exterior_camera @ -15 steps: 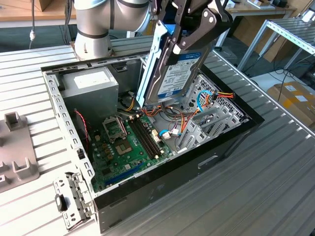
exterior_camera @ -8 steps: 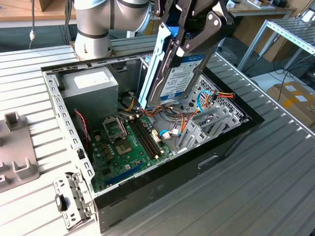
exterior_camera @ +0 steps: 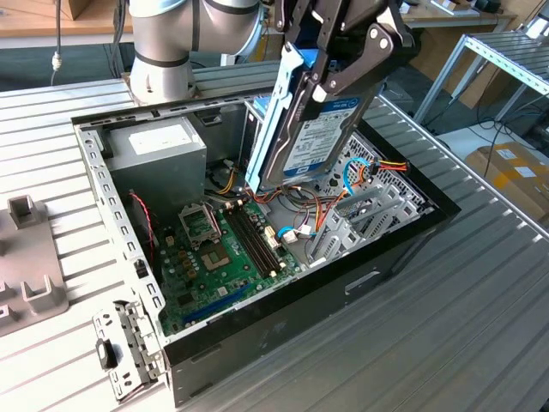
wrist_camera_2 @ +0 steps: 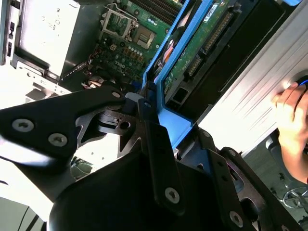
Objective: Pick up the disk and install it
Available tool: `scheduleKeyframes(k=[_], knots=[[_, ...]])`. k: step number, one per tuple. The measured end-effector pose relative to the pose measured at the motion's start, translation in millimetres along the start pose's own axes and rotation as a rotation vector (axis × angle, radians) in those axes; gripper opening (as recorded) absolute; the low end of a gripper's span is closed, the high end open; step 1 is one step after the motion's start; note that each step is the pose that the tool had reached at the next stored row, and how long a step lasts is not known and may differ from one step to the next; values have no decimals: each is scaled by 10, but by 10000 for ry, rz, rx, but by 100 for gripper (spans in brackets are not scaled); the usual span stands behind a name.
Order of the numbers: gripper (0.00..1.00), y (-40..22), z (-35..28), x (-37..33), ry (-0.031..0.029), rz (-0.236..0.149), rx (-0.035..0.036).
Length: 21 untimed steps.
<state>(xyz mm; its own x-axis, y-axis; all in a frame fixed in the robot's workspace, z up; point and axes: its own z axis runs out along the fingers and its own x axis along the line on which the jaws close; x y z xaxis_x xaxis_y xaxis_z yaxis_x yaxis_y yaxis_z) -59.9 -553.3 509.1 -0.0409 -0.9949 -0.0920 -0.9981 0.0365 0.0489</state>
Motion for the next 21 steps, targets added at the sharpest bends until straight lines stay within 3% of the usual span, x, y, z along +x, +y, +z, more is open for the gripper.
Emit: scheduleKeyframes(k=[21], knots=[[37, -72, 5, 105, -1, 0, 0]])
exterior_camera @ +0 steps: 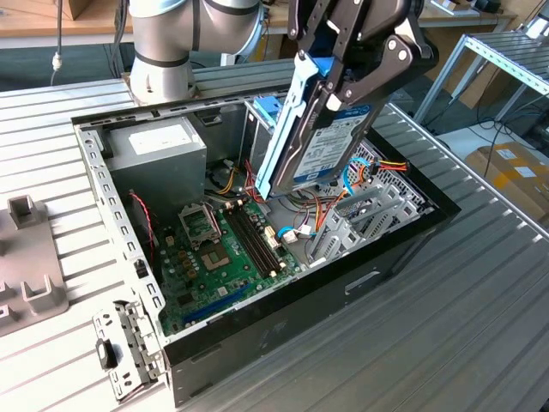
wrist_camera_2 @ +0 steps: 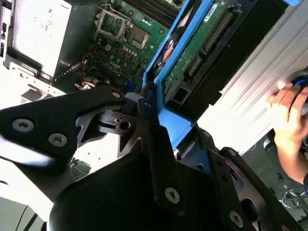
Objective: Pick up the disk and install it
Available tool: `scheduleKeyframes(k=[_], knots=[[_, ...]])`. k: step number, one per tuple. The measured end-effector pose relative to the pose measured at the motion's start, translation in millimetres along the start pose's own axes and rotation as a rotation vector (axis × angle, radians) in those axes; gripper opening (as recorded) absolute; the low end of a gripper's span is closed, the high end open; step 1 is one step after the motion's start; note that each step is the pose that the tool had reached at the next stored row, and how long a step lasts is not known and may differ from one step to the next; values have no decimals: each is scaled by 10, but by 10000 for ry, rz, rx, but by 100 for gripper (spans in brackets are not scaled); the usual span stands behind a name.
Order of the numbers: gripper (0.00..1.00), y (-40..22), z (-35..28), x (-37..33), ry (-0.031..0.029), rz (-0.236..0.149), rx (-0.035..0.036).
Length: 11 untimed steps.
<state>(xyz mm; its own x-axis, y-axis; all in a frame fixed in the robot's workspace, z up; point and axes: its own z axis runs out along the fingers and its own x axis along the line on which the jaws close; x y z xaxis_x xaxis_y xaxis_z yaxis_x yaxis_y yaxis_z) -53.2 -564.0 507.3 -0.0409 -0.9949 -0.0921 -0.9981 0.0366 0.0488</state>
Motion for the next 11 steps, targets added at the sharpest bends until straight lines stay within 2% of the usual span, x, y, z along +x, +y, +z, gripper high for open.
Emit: scheduleKeyframes(k=[11], knots=[[37, -67, 3, 56, 0, 0, 0]])
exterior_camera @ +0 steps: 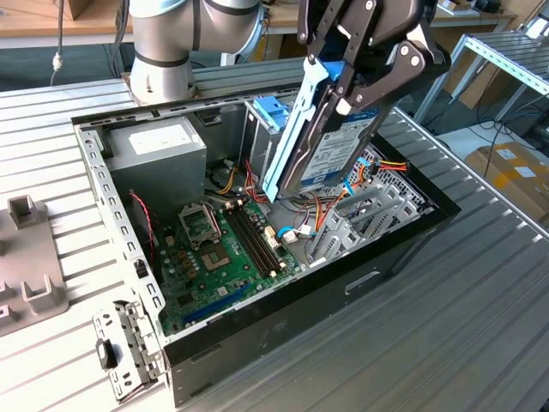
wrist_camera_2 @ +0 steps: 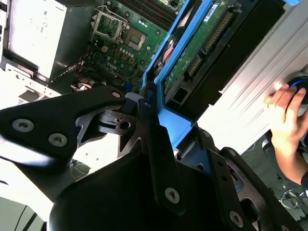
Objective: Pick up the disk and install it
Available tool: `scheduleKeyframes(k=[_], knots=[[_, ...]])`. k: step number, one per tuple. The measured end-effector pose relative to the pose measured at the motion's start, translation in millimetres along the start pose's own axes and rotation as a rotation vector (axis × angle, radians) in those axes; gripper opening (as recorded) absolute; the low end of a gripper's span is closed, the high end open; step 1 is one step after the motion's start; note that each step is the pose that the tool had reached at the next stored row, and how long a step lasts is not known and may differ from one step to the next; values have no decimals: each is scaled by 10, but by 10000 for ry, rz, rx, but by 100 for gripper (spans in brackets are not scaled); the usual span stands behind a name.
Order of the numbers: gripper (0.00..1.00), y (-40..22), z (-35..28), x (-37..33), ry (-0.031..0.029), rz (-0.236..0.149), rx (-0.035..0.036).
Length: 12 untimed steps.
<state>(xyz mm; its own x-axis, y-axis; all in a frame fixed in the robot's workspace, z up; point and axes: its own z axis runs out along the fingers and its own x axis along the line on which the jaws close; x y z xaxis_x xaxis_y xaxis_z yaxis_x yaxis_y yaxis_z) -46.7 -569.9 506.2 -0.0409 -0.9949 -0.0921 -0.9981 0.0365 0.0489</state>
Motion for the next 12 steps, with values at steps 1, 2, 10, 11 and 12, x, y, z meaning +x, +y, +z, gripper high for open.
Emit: scheduleKeyframes(k=[1, 2, 10, 11, 12], knots=[[37, -5, 0, 6, 0, 0, -1], [37, -10, 0, 13, 0, 0, 0], [37, -92, 2, 82, -1, 0, -1], [37, -106, 3, 87, -1, -1, -1], [37, -117, 4, 91, -1, 0, -1]])
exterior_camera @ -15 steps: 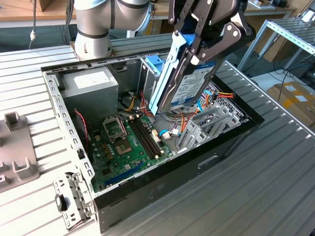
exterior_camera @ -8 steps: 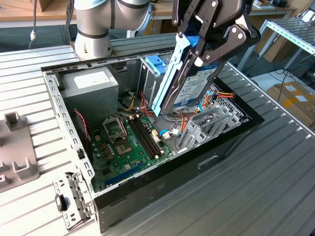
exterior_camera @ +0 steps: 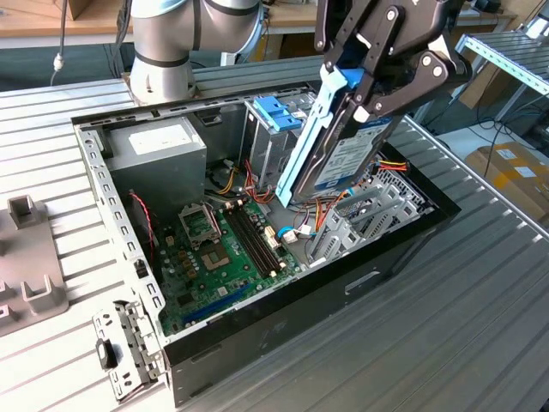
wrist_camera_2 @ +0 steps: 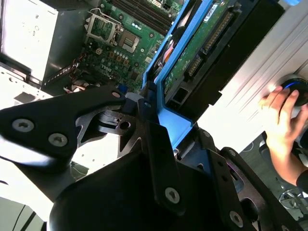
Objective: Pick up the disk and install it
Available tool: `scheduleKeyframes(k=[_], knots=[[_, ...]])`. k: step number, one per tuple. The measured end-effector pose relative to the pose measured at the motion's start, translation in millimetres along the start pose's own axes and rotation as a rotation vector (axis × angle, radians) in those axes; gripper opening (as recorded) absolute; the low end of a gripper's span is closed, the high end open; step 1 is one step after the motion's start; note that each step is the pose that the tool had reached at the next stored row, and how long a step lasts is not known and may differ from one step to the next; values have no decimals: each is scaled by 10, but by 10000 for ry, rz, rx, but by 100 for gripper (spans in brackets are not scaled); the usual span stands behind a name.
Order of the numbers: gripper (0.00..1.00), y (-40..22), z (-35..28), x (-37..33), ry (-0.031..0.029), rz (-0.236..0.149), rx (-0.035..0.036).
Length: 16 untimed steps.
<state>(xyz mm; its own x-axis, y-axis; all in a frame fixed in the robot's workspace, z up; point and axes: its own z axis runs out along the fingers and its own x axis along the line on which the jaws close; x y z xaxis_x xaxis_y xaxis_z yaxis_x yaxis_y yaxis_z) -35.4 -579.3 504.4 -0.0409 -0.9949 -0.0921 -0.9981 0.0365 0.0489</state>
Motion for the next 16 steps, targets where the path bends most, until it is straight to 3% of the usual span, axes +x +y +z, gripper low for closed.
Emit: scheduleKeyframes(k=[16], knots=[[37, -124, 6, 27, 1, 0, 0]])
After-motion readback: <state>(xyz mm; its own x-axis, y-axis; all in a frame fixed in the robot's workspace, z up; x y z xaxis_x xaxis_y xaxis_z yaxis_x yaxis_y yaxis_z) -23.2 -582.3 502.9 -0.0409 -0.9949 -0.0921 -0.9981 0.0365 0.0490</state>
